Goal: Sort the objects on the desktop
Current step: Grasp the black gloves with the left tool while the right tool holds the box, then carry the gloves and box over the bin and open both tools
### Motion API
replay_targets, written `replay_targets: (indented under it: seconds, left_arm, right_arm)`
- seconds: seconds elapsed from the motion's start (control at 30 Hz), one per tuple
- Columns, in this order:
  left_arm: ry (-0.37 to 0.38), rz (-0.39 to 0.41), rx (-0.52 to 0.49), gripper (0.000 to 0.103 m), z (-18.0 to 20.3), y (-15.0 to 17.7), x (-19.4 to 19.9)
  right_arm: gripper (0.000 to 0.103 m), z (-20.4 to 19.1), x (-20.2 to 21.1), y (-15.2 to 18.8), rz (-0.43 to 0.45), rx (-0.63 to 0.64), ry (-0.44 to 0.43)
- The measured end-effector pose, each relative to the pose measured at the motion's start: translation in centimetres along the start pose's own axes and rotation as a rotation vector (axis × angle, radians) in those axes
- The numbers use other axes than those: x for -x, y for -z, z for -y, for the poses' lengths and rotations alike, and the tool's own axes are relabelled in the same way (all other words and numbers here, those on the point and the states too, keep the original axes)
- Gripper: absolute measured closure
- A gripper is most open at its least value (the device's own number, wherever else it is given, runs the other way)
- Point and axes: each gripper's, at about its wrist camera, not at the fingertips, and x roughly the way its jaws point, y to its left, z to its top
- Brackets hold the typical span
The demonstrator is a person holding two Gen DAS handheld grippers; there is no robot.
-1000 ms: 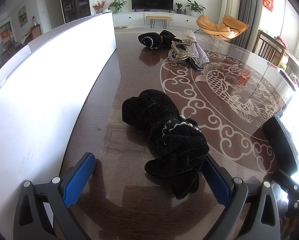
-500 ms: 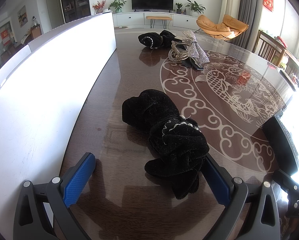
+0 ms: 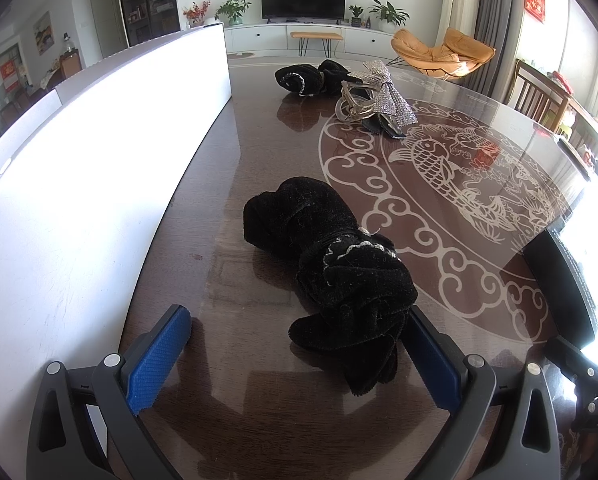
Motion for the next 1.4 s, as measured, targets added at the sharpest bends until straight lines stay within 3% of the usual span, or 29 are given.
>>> replay_targets:
  seconds: [0.2,0.43,0.5,0.6,0.63,0.67,0.7,0.73,0.93,1.03,1.13,1.27,1.4]
  left_arm:
    - [0.075,-0.051,-0.109,0.0,0.2,2.0,1.5]
    - [0.057,-0.125,-0.073,0.0,0.6,0.3,0.6]
    - [0.033,-0.119,-0.064,0.01,1.2,-0.8,0.1]
    - [0.033,-0.093,-0.054,0.057,1.9,-2.3,-0.1]
    - [0.02,-0.104,-0.054,0.066,2.0,-2.7,-0.2]
    - [0.038,-0.103,-0.04,0.068,2.0,-2.9,-0.1]
    - [0.066,-0.081,-0.021,0.068,1.8,-3.0,0.6]
    - [0.082,-0.048,-0.004,0.069,1.5,-2.8,1.6]
    - [0.177,0.106,0.083,0.069,-0.9,-1.8,9.2]
    - [0.203,0.186,0.137,0.069,-3.7,-2.6,13.7]
    - [0.17,0.25,0.175,0.068,-7.8,-3.5,17.3]
    - [0.06,0.245,0.244,0.068,-14.1,-3.7,18.8]
    - [-0.02,0.151,0.351,0.068,-19.2,-1.3,17.0]
  right_arm:
    - [0.0,0.0,0.0,0.0,0.0,0.0,0.0]
    - [0.0,0.0,0.0,0.0,-0.002,-0.002,-0.004]
    - [0.0,0.3,-0.2,-0.5,-0.023,-0.005,-0.012]
    - [0.0,1.5,-0.7,-2.2,-0.085,-0.033,-0.078]
    - [0.003,1.8,-1.0,-2.7,-0.109,-0.033,-0.098]
    - [0.01,1.9,-1.1,-3.2,-0.13,-0.016,-0.101]
    - [0.038,1.8,-0.9,-3.5,-0.136,0.022,-0.083]
    - [0.044,1.6,-0.7,-3.8,-0.147,0.06,-0.082]
    - [0.044,1.5,2.5,-3.8,-0.15,0.102,-0.081]
    - [0.044,0.2,4.5,-5.9,-0.107,0.108,-0.112]
    - [0.044,-2.5,6.3,-9.1,-0.056,0.129,-0.163]
    - [0.044,-8.6,7.9,-13.7,0.005,0.172,-0.245]
    - [0.044,-16.2,8.6,-16.8,0.059,0.214,-0.363]
